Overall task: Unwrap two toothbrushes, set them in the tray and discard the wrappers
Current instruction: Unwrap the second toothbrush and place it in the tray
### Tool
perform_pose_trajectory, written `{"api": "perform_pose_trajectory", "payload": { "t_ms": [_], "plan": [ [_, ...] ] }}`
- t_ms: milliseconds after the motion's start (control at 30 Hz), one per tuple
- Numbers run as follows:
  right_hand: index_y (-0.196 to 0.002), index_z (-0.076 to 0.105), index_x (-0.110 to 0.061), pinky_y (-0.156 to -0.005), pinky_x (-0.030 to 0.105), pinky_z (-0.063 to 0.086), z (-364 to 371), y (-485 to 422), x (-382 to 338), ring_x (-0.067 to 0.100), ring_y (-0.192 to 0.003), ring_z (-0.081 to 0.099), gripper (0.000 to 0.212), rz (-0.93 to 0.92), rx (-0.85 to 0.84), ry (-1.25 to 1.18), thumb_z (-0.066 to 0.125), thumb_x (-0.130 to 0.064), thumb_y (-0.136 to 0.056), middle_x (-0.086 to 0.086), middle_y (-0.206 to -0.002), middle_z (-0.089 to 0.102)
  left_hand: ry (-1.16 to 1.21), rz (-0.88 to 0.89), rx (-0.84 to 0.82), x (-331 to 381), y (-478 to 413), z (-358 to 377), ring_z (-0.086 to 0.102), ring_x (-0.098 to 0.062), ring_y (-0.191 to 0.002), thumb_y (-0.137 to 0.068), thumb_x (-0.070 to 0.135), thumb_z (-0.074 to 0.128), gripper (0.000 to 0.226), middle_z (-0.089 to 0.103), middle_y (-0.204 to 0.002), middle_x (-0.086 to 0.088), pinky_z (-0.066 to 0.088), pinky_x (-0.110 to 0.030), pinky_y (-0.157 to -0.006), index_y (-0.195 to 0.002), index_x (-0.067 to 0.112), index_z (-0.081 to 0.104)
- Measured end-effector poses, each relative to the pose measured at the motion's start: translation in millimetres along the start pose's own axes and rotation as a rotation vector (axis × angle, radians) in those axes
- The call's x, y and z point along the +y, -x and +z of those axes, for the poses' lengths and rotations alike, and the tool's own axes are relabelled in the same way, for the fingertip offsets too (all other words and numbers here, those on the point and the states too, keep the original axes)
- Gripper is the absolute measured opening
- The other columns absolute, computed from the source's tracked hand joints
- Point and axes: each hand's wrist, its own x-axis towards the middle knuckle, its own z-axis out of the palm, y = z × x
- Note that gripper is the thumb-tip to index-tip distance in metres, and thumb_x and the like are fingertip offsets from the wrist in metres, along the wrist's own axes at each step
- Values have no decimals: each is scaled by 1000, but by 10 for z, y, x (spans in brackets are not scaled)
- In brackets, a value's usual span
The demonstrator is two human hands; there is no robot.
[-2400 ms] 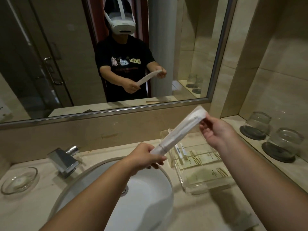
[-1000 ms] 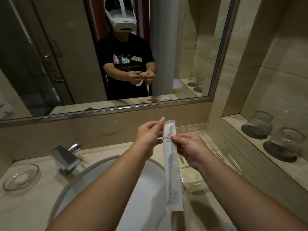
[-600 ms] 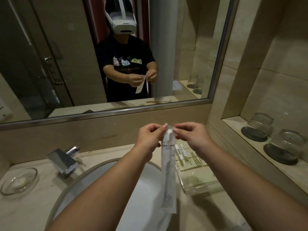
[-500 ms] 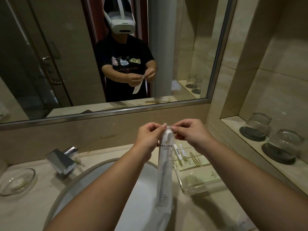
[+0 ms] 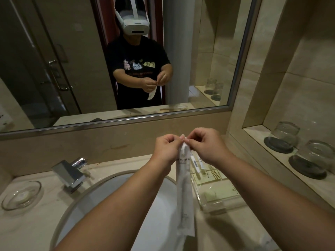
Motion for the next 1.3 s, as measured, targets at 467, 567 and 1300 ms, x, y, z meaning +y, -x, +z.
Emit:
{"api": "perform_pose_trajectory", "payload": {
  "t_ms": [467, 567, 1300],
  "plan": [
    [-69, 63, 0, -43, 34, 46, 122, 190, 121, 31, -50, 56, 22, -637, 363, 477, 51, -12, -83, 14, -63, 60, 230, -180, 110, 118, 17, 150, 43, -8, -25, -78, -5, 61, 27, 46, -29, 4, 31, -9, -33, -55, 5, 51],
    [-72, 64, -2, -50, 31, 43, 140, 194, 127, 26, -54, 55, 15, -525, 329, 397, 57, -9, -83, 11, -65, 60, 171, -150, 104, 99, -4, 156, 46, -11, -32, -80, 0, 62, 28, 49, -33, 3, 33, -11, -35, -55, 7, 52],
    [-55, 59, -6, -36, 21, 34, -5, 188, -91, 27, -36, 50, 18, -734, 131, 621, 60, -9, -72, 12, -47, 54, -77, -90, 86, 4, -39, 56, 36, -4, -28, -72, -9, 58, 37, 39, -28, 9, 25, -10, -33, -45, 12, 44]
  ]
}}
